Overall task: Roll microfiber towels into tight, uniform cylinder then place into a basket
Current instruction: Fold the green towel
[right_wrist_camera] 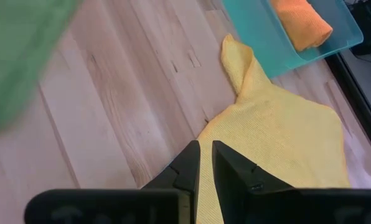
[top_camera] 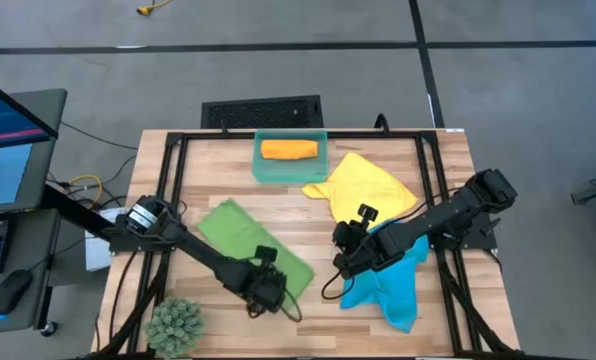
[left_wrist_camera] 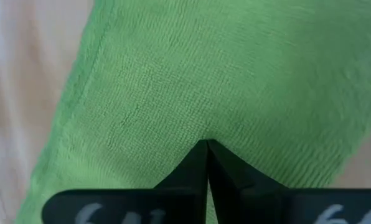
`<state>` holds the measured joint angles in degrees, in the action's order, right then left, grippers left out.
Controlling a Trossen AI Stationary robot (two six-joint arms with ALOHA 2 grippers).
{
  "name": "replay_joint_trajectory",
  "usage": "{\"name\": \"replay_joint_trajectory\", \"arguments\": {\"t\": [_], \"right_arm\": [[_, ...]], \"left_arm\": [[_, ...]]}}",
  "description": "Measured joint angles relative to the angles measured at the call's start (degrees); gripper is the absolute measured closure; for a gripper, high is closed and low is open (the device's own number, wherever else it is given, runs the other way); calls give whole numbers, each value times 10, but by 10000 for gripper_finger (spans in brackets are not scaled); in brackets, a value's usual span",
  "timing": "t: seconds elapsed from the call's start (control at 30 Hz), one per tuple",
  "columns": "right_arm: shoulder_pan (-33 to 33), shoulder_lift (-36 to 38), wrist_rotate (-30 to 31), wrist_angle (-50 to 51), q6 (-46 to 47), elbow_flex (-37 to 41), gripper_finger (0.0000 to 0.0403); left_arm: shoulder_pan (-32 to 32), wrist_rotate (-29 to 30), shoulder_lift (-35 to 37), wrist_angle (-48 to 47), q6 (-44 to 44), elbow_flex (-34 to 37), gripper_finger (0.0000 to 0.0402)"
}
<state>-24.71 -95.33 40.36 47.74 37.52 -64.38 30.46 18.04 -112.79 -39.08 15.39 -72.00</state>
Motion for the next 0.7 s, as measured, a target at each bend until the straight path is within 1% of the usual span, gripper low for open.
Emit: {"name": "replay_joint_trajectory", "arguments": {"t": [0.1, 0.17, 0.23, 0.43, 0.5, 0.6, 0.63, 0.7], "right_arm": [[0, 0, 0, 0, 0, 0, 337], [0, 0, 0, 0, 0, 0, 337], [0, 0, 0, 0, 0, 0, 337], [0, 0, 0, -2, 0, 0, 337], [0, 0, 0, -2, 0, 0, 337], [0, 0, 0, -2, 0, 0, 337], [0, 0, 0, -2, 0, 0, 337], [0, 0, 0, -2, 0, 0, 337]], "left_arm": [[23, -42, 0, -43, 1, -25, 400], [39, -48, 0, -83, 15, -37, 400], [50, -17, 0, -122, 43, -45, 400], [59, 145, 0, -265, 166, -62, 400], [50, 183, 1, -327, 222, -61, 400], [31, 192, 2, -416, 304, -43, 400], [25, 192, 2, -432, 327, -34, 400], [11, 190, 2, -435, 351, -14, 400]]}}
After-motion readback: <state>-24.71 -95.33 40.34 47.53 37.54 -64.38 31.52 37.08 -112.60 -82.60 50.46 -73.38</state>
